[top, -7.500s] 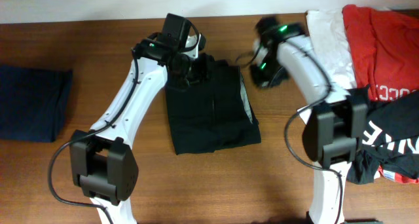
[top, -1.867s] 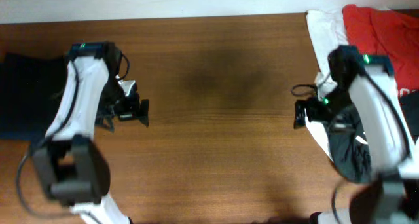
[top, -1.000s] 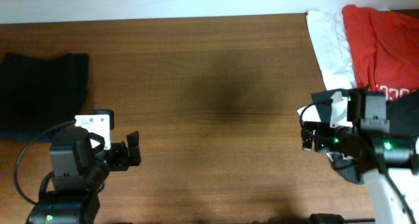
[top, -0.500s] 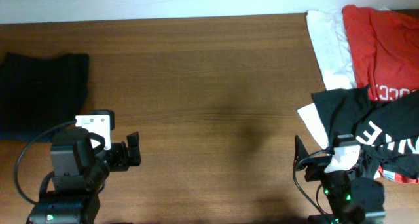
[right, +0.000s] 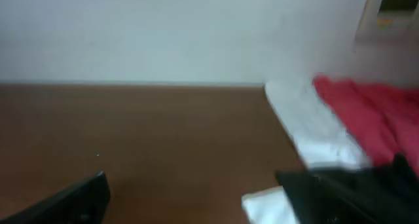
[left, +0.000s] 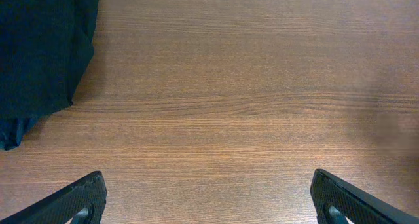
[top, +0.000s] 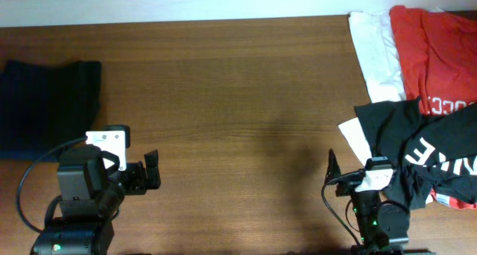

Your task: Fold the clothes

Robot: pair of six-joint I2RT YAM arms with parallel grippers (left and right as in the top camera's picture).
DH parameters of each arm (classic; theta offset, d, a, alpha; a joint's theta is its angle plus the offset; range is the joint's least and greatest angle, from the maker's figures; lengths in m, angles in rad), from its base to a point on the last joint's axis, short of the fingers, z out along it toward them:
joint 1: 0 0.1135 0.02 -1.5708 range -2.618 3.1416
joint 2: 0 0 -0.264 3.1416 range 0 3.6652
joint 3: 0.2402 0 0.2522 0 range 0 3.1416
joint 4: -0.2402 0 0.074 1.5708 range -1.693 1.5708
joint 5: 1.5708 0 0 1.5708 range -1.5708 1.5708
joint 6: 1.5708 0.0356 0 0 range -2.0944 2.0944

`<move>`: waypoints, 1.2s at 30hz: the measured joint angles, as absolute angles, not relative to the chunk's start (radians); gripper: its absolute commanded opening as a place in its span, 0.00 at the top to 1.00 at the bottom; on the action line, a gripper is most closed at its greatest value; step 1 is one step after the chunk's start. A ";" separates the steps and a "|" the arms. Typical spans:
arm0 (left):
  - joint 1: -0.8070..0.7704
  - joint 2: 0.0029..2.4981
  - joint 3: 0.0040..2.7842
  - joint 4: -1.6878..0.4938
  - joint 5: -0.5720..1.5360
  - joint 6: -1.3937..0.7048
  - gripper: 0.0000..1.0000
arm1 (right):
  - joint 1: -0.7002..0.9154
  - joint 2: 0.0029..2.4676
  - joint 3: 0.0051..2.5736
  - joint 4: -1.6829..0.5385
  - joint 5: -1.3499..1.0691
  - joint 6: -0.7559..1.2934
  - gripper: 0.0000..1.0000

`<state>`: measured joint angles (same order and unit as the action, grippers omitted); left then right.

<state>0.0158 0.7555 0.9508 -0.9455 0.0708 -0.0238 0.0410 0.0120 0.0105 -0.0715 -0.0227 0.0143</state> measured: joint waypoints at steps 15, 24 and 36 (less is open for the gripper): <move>0.016 0.756 0.951 -0.945 0.071 -0.024 0.01 | 0.041 0.012 0.010 -0.073 -0.023 0.015 0.01; 0.016 0.756 0.951 -0.945 0.071 -0.024 0.01 | 0.041 0.012 0.010 -0.072 -0.023 0.015 0.01; -0.059 0.421 0.653 -0.799 0.030 -0.024 0.01 | 0.041 0.012 0.010 -0.072 -0.023 0.015 0.01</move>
